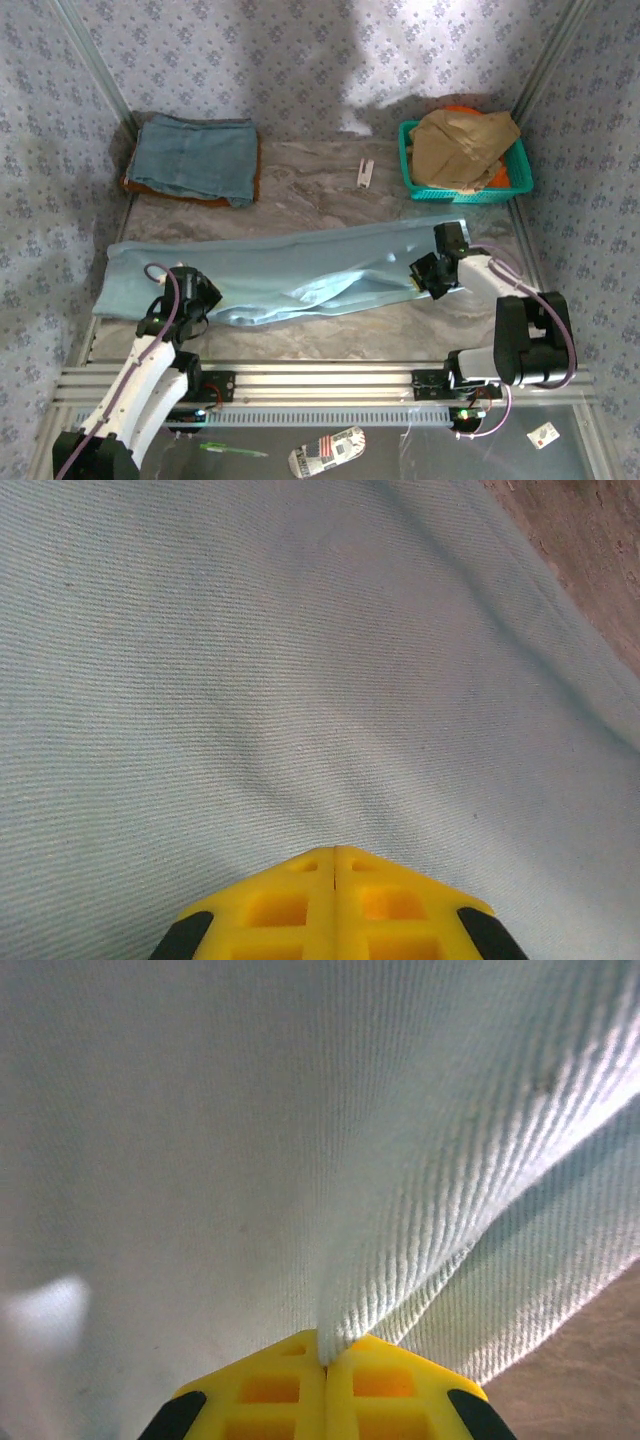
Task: Fold and stack the trousers
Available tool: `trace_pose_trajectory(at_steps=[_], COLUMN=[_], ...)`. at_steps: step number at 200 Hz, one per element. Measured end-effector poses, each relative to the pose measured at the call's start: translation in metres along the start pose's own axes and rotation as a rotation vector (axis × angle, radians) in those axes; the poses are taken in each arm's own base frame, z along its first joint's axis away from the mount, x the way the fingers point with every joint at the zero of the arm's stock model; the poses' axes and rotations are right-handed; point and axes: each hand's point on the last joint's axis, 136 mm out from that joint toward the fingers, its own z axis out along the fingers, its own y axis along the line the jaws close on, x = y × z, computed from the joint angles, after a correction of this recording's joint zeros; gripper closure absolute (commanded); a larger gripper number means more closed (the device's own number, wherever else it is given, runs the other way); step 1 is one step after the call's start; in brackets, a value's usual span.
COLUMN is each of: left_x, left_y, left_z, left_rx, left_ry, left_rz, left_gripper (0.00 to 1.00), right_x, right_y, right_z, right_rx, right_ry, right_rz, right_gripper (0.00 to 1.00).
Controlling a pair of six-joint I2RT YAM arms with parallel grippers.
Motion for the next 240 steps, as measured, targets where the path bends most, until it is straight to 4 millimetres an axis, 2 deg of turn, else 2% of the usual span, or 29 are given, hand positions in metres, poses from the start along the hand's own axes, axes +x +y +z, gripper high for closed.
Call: trace_pose_trajectory(at_steps=[39,59,79,111,115,128,141,166,186,200,214,225,240], left_x=[0.002,0.004,0.004,0.003,0.003,0.002,0.002,0.005,0.013,0.025,0.045,0.066,0.096], left_y=[0.002,0.005,0.005,0.003,0.003,0.002,0.000,-0.016,-0.043,-0.066,-0.090,-0.107,-0.129], left_z=[0.002,0.003,0.003,0.000,-0.001,-0.004,-0.007,-0.017,-0.029,-0.038,-0.045,-0.046,-0.045], left_rx=[-0.008,-0.015,-0.014,-0.002,0.000,0.010,0.023,0.060,0.111,0.153,0.192,0.208,0.219], left_ry=[0.007,0.012,0.012,0.002,0.001,-0.007,-0.008,0.026,0.068,0.107,0.158,0.204,0.258], left_rz=[0.000,0.001,0.001,0.001,0.001,0.000,0.003,0.056,0.156,0.258,0.381,0.487,0.628], left_gripper=[1.00,1.00,1.00,1.00,1.00,0.99,0.98,0.91,0.83,0.77,0.68,0.64,0.59], right_x=[-0.027,-0.036,-0.034,-0.014,-0.012,-0.012,-0.019,-0.029,-0.023,-0.014,0.002,0.021,0.044], right_y=[0.017,0.019,0.007,-0.029,-0.034,-0.048,-0.061,-0.067,-0.057,-0.039,-0.013,0.008,0.026], right_z=[-0.036,-0.043,-0.035,-0.020,-0.019,-0.022,-0.028,-0.037,-0.044,-0.054,-0.066,-0.072,-0.071], right_rx=[-0.086,-0.095,-0.073,-0.017,-0.013,-0.007,0.004,0.011,0.013,-0.007,-0.052,-0.095,-0.125], right_ry=[-0.019,0.000,0.048,0.130,0.135,0.135,0.104,0.062,0.056,0.028,-0.009,-0.017,0.001], right_rz=[-0.043,-0.082,-0.097,-0.096,-0.090,-0.055,-0.014,-0.015,-0.080,-0.172,-0.290,-0.377,-0.453], right_gripper=[1.00,1.00,1.00,1.00,0.97,0.78,0.63,0.58,0.60,0.63,0.67,0.75,0.84])
